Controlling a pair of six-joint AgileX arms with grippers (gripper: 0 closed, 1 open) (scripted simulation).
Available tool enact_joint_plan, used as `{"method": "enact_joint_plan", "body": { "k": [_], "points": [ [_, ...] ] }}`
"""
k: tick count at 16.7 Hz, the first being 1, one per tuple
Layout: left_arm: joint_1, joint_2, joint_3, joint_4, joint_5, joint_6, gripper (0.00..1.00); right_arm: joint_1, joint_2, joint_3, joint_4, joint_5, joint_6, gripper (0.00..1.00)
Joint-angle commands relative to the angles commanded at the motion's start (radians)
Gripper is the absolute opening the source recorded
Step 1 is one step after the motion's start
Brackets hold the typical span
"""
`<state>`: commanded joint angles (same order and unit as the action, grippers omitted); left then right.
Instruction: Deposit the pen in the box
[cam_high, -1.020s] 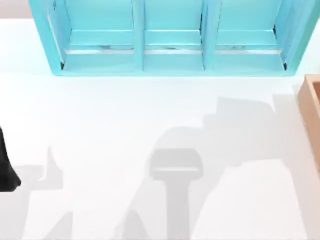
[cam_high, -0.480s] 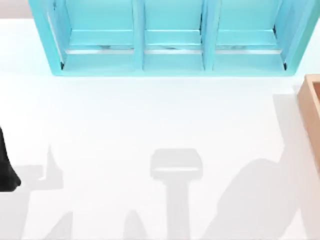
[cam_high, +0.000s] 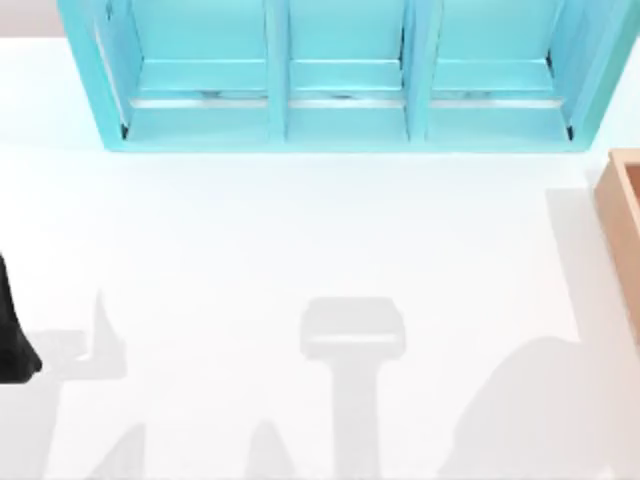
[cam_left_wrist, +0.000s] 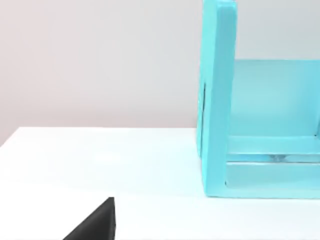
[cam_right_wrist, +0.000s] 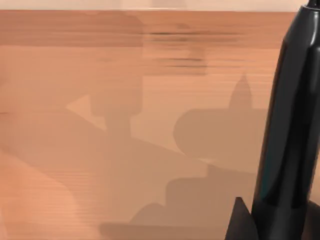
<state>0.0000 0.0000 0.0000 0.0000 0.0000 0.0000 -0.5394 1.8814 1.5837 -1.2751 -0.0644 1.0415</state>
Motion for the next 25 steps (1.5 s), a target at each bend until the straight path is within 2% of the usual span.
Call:
{"method": "enact_joint_plan", "body": {
  "k": [6, 14, 21, 25],
  "points": [
    [0.000, 0.000, 0.000, 0.000, 0.000, 0.000, 1.00, 0.056, 0.007, -0.046, 0.024, 0.017, 0.039, 0.00],
    [0.000, 0.000, 0.000, 0.000, 0.000, 0.000, 1.00, 0.166, 0.037, -0.226, 0.076, 0.111, 0.119, 0.00],
    [0.000, 0.000, 0.000, 0.000, 0.000, 0.000, 1.00, 0.101, -0.022, -0.249, 0.224, 0.008, 0.095, 0.00],
    [0.000, 0.000, 0.000, 0.000, 0.000, 0.000, 1.00, 0.091, -0.024, -0.249, 0.233, -0.001, 0.093, 0.00]
  ]
}}
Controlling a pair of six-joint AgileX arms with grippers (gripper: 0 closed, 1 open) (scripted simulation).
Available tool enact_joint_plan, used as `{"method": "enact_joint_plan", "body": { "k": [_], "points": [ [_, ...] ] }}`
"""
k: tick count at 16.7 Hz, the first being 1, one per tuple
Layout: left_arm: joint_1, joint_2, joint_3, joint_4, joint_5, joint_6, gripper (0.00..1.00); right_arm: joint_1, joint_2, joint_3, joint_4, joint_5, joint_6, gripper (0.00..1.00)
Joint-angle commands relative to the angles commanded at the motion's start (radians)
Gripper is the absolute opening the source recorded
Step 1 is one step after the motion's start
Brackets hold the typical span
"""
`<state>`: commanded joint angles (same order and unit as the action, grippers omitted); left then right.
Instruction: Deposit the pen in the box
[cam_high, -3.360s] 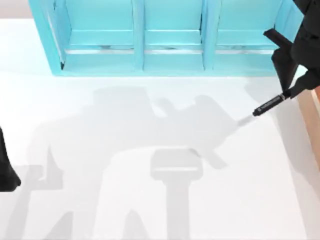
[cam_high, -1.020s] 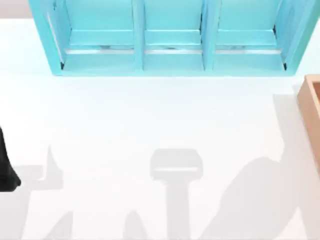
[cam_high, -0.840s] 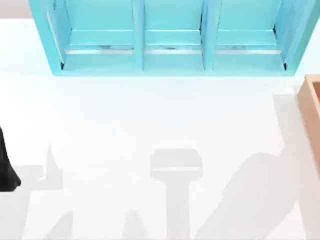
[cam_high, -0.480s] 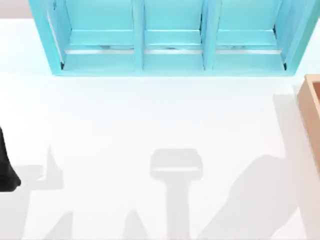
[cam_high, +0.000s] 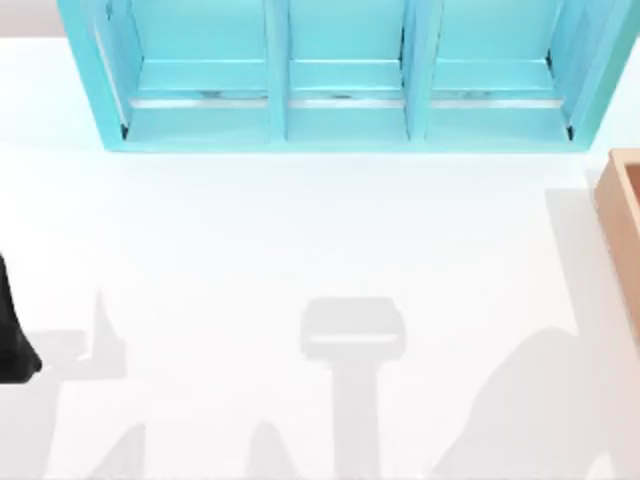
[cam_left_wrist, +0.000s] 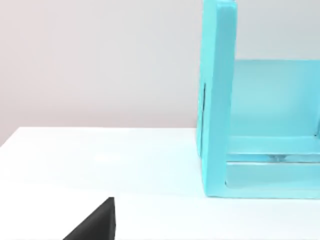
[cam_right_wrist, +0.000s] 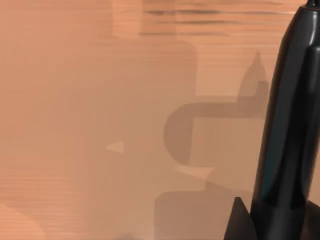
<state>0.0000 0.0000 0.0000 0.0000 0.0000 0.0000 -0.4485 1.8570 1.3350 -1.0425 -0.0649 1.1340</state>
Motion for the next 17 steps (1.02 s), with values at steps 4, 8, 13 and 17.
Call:
{"method": "enact_joint_plan", "body": {
  "k": [4, 8, 13, 17],
  "points": [
    [0.000, 0.000, 0.000, 0.000, 0.000, 0.000, 1.00, 0.000, 0.000, 0.000, 0.000, 0.000, 0.000, 0.23],
    [0.000, 0.000, 0.000, 0.000, 0.000, 0.000, 1.00, 0.000, 0.000, 0.000, 0.000, 0.000, 0.000, 0.53],
    [0.000, 0.000, 0.000, 0.000, 0.000, 0.000, 1.00, 0.000, 0.000, 0.000, 0.000, 0.000, 0.000, 0.90],
    [0.000, 0.000, 0.000, 0.000, 0.000, 0.000, 1.00, 0.000, 0.000, 0.000, 0.000, 0.000, 0.000, 1.00]
  ]
}}
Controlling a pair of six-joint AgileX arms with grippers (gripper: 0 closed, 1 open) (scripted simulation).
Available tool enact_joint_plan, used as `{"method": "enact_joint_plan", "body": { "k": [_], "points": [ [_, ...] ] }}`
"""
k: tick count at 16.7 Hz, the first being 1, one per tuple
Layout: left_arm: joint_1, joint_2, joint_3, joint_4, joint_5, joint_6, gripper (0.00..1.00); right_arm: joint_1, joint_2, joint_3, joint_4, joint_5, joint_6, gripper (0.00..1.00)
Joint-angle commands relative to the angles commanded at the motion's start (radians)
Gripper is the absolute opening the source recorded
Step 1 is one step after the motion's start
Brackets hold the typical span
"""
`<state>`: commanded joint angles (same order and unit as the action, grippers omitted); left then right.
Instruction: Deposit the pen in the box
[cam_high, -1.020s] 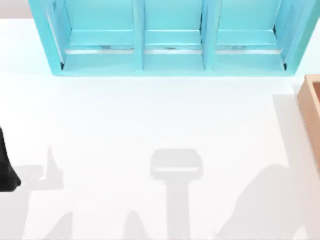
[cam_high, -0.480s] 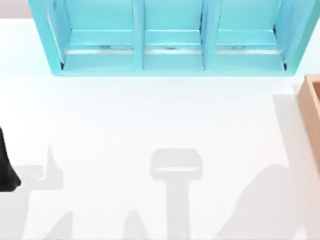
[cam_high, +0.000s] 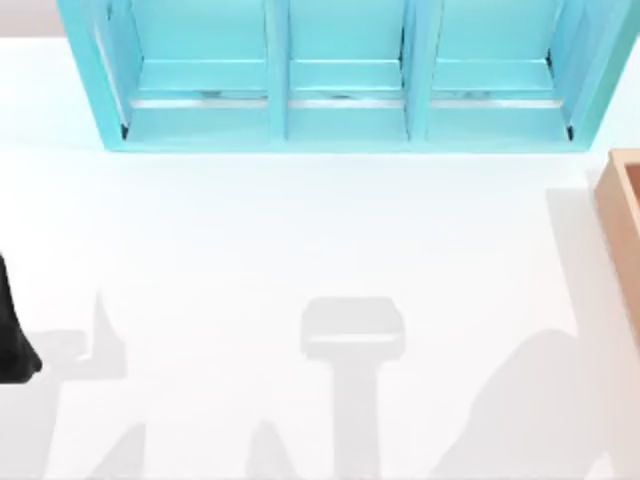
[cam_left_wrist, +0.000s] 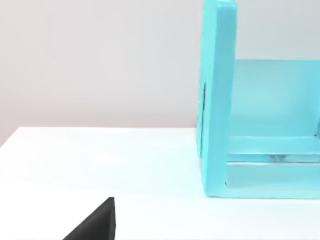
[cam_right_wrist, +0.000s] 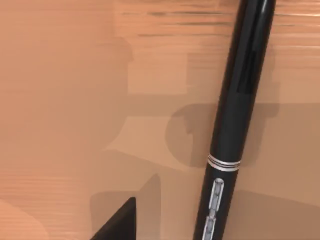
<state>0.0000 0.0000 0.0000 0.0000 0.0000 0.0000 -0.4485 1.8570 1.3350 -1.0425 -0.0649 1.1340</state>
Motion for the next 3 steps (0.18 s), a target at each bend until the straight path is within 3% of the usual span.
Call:
{"method": "enact_joint_plan", "body": {
  "k": [3],
  "points": [
    [0.000, 0.000, 0.000, 0.000, 0.000, 0.000, 1.00, 0.000, 0.000, 0.000, 0.000, 0.000, 0.000, 1.00]
  ]
}}
